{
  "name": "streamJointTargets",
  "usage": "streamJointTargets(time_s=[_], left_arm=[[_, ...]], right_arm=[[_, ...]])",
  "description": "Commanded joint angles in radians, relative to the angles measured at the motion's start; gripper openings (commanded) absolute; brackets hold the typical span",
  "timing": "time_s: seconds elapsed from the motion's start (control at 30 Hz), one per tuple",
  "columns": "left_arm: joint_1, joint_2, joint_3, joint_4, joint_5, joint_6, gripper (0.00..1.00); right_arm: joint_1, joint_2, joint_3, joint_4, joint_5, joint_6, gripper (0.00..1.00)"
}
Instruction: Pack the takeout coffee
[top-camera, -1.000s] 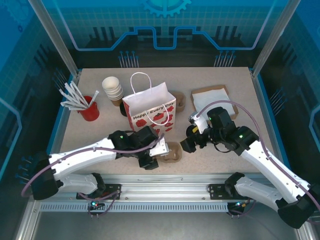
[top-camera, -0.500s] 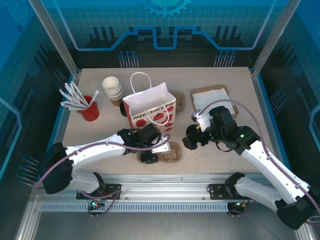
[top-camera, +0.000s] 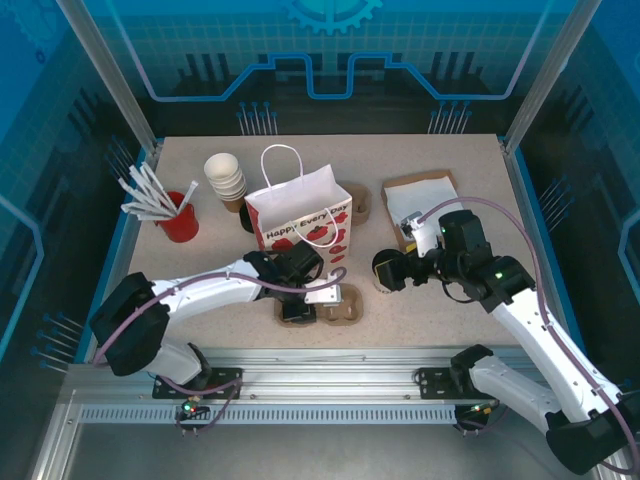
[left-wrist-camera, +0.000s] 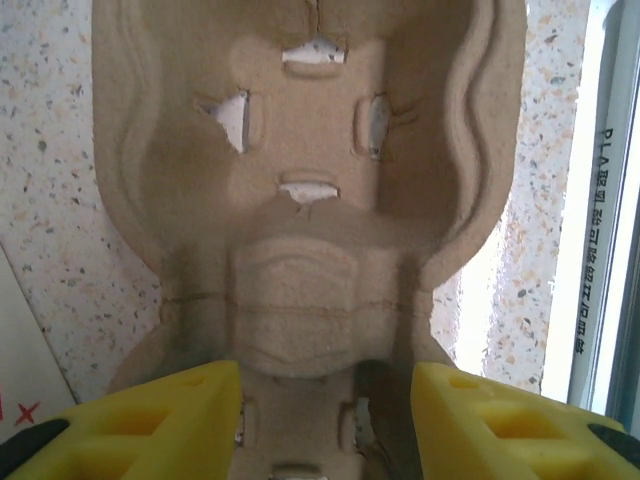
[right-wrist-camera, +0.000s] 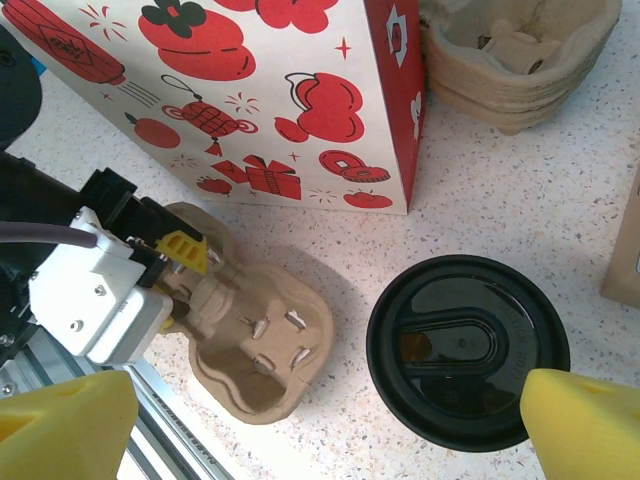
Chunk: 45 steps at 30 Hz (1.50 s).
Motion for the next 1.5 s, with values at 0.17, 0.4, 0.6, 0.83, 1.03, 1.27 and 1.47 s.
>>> streamJointTargets(time_s=[0.17,0.4,0.6,0.83,1.03,1.27,1.47], left_arm=[[0.003,0.059,0.065,0.028,0.052,0.044,0.5],[0.002,0.085,0.08,0.027,0.059,0.044,0.46],[0.002,0.095,0.085,0.01,0.073,0.05,0.46],[0.002,0.112,0.088,-0.004,0.07,0.056,0.44],[0.002,0.127,0.093,-0.009,0.055,0.056,0.43],[0.001,0.142,0.1,-0.024,0.03,0.059,0.45],[-0.003,0.156,0.108,-0.047,0.013,0.059,0.45]], right_arm=[[-0.025,0.01,-0.005,0.015,-0.053,0.011,1.0],[-0.026,0.017,-0.005,0.01,-0.054,0.012,0.99],[-0.026,0.022,-0.005,0.007,-0.056,0.012,0.99],[-0.026,0.025,-0.005,0.005,-0.055,0.012,0.99],[-0.026,0.027,-0.004,0.005,-0.058,0.012,0.99],[-0.026,0.029,-0.005,0.005,-0.059,0.012,0.99],[-0.028,0.032,-0.006,0.004,-0.06,0.012,0.99]])
